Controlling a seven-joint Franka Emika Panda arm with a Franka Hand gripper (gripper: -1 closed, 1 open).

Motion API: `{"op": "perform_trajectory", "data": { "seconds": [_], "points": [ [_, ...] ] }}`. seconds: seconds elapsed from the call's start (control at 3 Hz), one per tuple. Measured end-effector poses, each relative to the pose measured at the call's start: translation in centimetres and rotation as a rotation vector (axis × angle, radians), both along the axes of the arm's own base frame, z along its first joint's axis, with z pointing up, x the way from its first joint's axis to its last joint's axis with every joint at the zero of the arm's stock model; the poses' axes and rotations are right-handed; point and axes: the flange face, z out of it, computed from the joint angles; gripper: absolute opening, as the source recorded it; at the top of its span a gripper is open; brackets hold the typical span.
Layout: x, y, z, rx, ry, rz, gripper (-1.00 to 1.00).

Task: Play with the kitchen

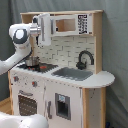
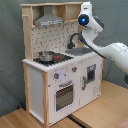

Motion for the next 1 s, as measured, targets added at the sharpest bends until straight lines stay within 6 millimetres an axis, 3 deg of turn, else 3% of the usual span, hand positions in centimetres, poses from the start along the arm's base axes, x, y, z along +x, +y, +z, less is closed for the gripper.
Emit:
{"op": "perform_trajectory", "data": {
  "seconds": [0.67, 1.0],
  "points": [
    [-0.53, 0.2, 0.24, 0.027, -0.027, 0.094, -1.0],
    [-0.56, 0.26, 0.25, 0.029, -0.028, 0.096, 1.0]
  ]
}}
